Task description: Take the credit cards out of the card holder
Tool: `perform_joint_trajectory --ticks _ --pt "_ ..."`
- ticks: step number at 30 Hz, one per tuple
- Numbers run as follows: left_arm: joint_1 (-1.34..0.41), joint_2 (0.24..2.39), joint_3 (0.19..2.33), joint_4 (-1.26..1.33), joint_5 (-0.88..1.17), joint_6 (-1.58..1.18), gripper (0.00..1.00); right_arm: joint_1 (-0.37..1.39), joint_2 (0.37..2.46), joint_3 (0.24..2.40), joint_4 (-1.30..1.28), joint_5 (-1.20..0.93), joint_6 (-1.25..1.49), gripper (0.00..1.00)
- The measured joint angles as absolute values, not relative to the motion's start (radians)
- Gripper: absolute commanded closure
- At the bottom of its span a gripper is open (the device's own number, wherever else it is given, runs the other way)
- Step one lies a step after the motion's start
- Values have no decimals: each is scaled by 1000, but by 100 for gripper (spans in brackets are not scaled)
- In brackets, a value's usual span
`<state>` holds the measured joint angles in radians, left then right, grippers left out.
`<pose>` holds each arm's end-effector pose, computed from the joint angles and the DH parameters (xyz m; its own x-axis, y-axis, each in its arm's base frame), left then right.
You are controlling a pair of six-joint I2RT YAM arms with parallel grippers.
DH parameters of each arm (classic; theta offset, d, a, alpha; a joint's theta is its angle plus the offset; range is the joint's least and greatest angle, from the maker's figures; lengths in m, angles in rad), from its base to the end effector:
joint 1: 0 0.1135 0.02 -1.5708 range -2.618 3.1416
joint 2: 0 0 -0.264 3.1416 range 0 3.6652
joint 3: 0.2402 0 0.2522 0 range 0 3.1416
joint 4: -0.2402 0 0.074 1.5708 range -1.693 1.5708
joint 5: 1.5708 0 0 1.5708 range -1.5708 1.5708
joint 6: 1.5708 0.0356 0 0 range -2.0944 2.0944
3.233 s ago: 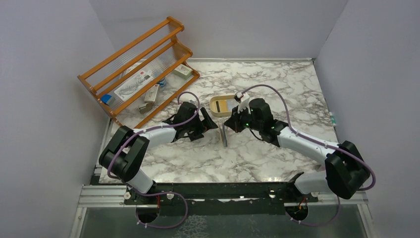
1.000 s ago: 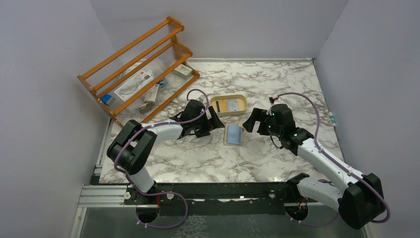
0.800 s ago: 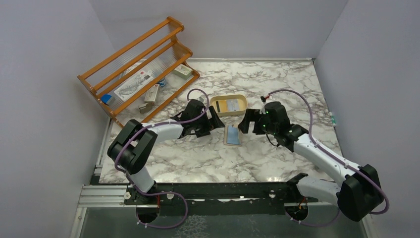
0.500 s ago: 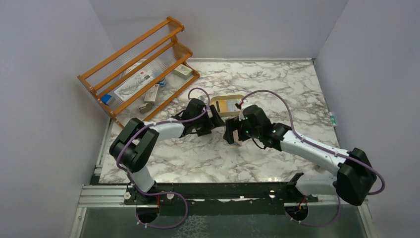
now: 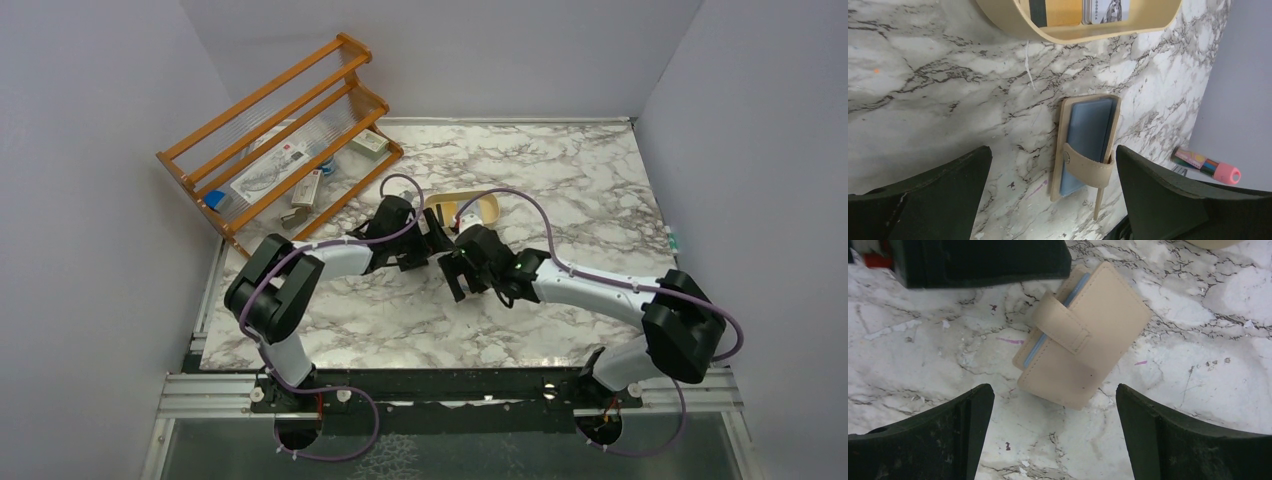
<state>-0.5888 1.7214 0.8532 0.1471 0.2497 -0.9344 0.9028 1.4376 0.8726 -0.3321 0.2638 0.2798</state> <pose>0.2822 -0.1990 0.1547 -0.8832 -0.3473 -0.3152 -0.0300 0.7125 -0.7010 0.1879 0.2231 0.2100 -0.6467 -0.3893 -0.6559 -0.4979 0.8669 -0.0236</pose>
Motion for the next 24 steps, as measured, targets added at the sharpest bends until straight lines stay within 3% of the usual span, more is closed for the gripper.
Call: perform_joint_trajectory --ticks 11,24 --pt "-463 1716 828 178 309 -933 3 904 1538 882 -285 351 271 8" --pt "-449 1696 799 194 311 -921 3 904 1632 891 -223 365 296 18"
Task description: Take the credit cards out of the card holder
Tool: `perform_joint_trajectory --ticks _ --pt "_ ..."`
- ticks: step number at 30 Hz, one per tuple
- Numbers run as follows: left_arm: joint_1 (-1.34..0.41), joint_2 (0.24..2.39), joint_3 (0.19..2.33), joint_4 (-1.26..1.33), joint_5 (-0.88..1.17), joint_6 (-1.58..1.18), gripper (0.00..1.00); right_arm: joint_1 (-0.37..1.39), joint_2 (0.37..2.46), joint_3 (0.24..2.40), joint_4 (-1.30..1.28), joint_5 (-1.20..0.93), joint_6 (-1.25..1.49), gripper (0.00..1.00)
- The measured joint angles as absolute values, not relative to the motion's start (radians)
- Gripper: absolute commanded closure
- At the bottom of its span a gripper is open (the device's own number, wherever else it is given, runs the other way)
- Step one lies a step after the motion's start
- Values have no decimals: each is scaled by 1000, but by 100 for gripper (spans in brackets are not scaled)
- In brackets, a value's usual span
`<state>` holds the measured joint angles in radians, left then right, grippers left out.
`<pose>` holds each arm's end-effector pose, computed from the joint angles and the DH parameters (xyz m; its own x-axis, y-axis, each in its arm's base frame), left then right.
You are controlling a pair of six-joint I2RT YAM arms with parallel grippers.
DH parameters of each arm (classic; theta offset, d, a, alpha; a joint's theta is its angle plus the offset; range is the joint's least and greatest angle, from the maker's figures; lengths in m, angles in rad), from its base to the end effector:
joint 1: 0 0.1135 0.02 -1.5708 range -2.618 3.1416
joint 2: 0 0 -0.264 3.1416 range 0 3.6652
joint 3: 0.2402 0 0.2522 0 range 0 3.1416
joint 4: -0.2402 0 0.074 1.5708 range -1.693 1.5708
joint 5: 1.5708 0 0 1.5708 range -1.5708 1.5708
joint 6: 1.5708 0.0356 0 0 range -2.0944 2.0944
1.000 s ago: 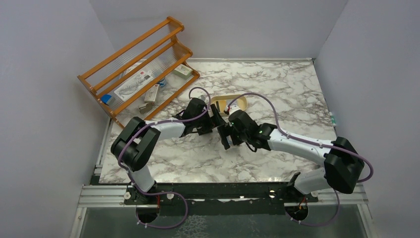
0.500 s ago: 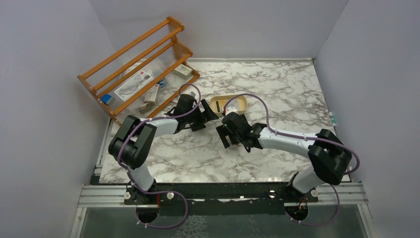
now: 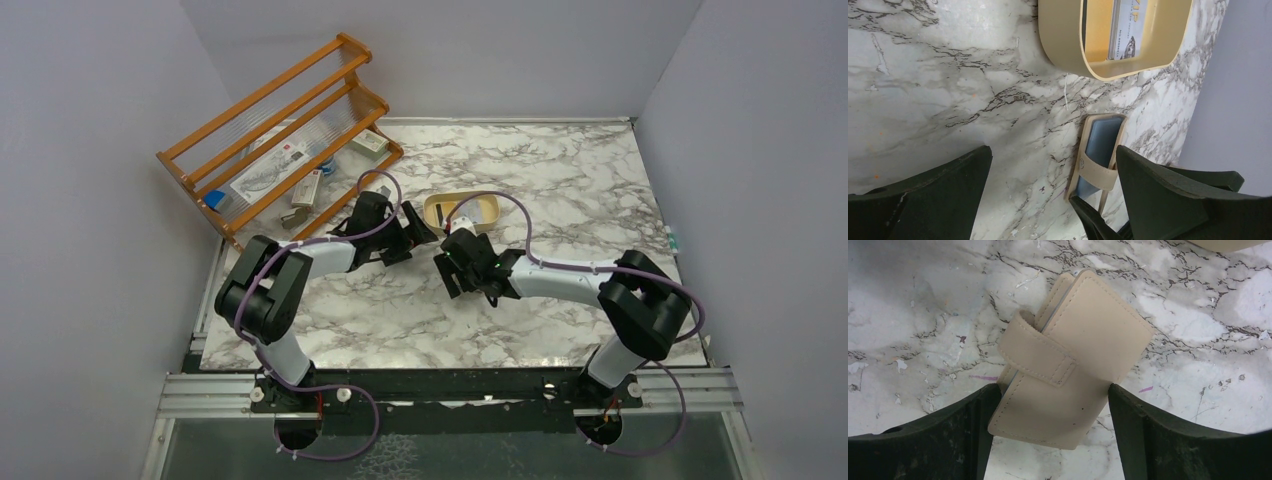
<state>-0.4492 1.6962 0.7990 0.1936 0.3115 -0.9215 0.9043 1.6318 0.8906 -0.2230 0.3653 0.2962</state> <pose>0.2970 -0.1553 0.1516 -0.8493 -0.4323 -0.3031 -0.0870 0.6808 -0.7272 0.2069 0.2424 0.1678 -0.6634 -0.4024 -0.6309 -0.4335 0.8939 -0.1143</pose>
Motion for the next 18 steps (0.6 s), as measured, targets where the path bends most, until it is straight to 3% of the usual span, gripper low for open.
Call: perform_joint_trajectory --ticks 10,18 --pt "-445 1688 790 194 314 -915 3 892 1615 834 -156 366 356 22" --pt "-443 1674 775 193 314 -911 3 888 1609 810 -120 369 379 35"
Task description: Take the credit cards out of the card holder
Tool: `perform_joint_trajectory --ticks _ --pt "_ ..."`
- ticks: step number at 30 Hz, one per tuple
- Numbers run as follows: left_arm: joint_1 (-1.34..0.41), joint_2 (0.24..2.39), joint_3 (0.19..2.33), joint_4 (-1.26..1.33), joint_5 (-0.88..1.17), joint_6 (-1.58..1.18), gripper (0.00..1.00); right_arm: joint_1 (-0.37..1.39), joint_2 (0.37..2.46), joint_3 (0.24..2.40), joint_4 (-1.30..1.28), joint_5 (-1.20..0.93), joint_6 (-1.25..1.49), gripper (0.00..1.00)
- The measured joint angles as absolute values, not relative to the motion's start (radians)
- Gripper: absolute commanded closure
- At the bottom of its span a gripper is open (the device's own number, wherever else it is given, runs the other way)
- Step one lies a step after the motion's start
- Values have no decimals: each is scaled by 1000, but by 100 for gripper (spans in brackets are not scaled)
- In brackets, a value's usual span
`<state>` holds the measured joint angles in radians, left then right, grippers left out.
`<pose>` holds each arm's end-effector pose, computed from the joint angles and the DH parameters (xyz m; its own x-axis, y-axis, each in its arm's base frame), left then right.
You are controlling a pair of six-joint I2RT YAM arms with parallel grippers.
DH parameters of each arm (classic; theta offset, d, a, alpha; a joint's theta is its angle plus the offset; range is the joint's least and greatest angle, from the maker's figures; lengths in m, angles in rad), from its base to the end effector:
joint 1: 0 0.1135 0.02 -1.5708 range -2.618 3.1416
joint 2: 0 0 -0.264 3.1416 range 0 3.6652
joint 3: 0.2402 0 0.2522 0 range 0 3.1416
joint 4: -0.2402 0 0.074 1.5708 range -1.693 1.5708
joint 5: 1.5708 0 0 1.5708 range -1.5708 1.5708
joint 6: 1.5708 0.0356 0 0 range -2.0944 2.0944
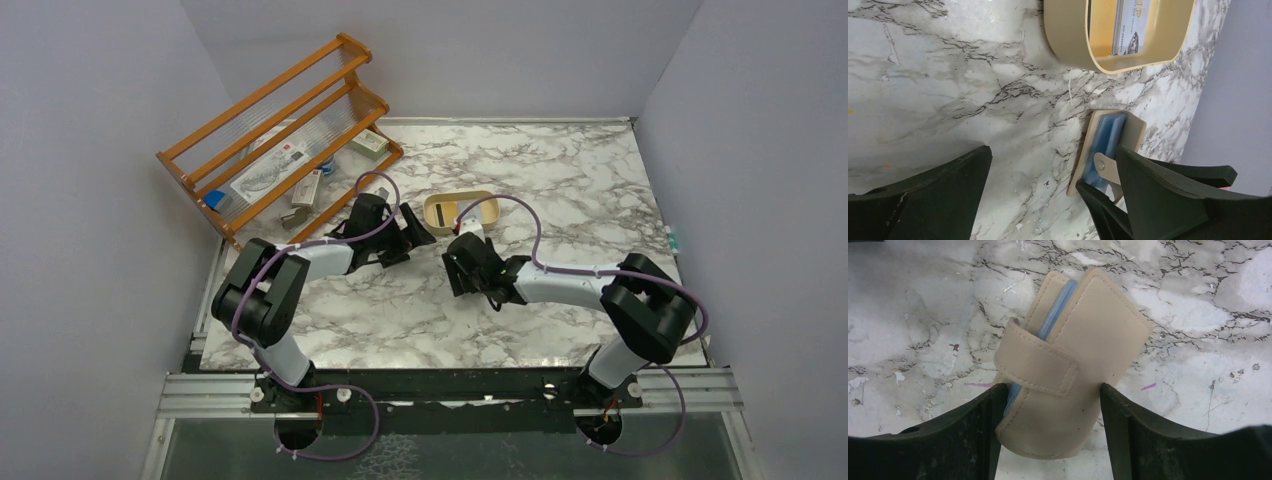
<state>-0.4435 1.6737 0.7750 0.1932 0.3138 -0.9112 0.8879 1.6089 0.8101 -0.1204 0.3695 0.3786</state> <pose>0.2922 -0.1510 0.1518 -0.8492 -0.4287 -0.3084 -0.0826 0.6846 -0.7243 0.2049 0.2315 0.1584 -0.6825 -0.2928 -0.6697 -0.3583 0.9326 -0.0427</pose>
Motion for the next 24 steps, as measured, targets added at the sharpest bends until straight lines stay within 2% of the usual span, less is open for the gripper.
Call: perform_joint_trajectory --ticks 4,6,8,12,19,24 --pt "-442 1668 770 191 314 -910 3 883 1594 799 -110 369 395 55" --pt "-442 1667 768 191 314 -908 3 881 1581 787 -106 370 402 70" --pt "-441 1664 765 191 314 -907 3 871 1571 776 -105 372 404 81" --pt "-440 1659 759 193 313 -907 3 857 1561 762 -99 373 416 96" --pt "-440 1650 744 209 315 -908 3 825 1518 717 -57 333 449 99" --pt "-440 1631 677 311 353 -925 2 739 1419 630 10 202 492 99"
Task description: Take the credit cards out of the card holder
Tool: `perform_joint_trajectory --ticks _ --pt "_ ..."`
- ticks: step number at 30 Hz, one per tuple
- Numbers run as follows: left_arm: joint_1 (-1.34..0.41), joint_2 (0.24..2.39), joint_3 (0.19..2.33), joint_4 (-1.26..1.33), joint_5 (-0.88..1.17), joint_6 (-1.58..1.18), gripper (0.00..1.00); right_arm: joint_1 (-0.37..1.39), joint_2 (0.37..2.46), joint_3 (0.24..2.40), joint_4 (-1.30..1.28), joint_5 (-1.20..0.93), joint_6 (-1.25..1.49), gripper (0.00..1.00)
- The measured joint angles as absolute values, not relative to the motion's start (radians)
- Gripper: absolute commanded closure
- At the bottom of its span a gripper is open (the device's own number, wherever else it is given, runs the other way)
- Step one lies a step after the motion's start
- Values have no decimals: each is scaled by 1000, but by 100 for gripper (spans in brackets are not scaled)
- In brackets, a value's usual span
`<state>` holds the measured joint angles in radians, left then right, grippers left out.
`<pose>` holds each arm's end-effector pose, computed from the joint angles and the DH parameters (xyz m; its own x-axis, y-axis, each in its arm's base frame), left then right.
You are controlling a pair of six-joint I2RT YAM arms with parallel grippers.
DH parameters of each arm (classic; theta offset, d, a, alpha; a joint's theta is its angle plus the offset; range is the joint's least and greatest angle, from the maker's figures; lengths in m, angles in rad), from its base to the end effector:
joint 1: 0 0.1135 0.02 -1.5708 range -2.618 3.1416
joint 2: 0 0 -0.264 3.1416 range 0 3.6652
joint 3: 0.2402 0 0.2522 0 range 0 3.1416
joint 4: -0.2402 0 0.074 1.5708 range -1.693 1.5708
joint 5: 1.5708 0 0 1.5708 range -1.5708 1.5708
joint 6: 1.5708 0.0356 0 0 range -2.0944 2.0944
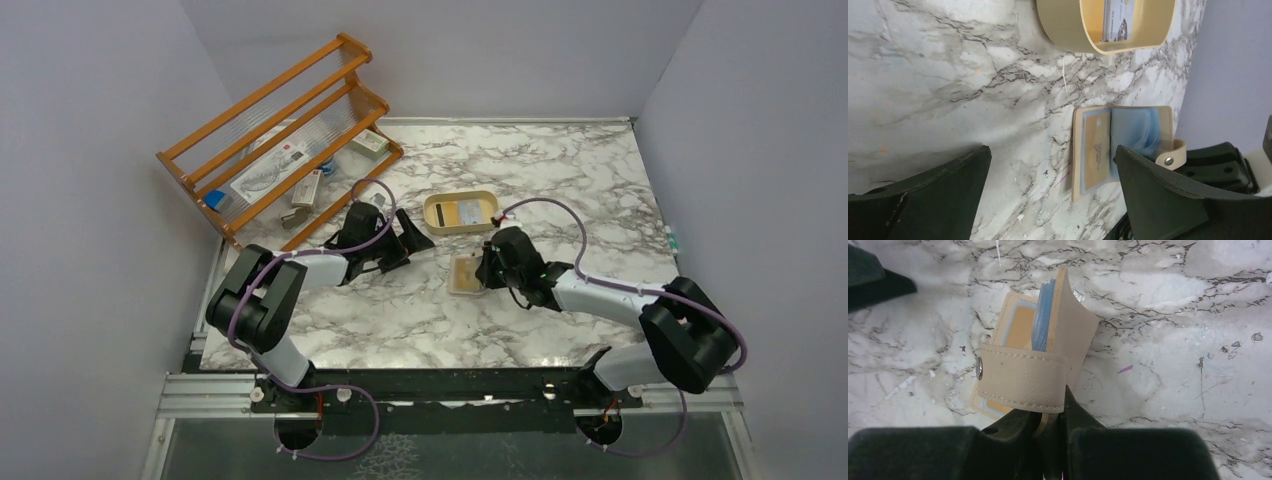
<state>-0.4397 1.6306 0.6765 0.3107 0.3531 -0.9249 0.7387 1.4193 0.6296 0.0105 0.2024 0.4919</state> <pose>0.2774 -0.1441 0.1475 -0.8456 -0.4303 -0.3159 -0.0424 0.6441 -0.7638 0.2064 0.1783 0.1663 -0.7195 -0.0295 -0.6938 -0.2428 0.9467 0.2115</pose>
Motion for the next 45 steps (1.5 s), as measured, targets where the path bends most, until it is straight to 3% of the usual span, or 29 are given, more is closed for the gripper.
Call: perform_joint_trajectory --ticks 12,35,45 --pt "-555 1711 636 537 450 -1047 2 616 1266 497 229 -95 593 99" --pt "-617 1814 508 916 462 -1450 2 528 1155 358 457 -203 766 99" --pt "-633 1958 430 1321 444 -1616 30 494 1111 325 496 -236 790 99"
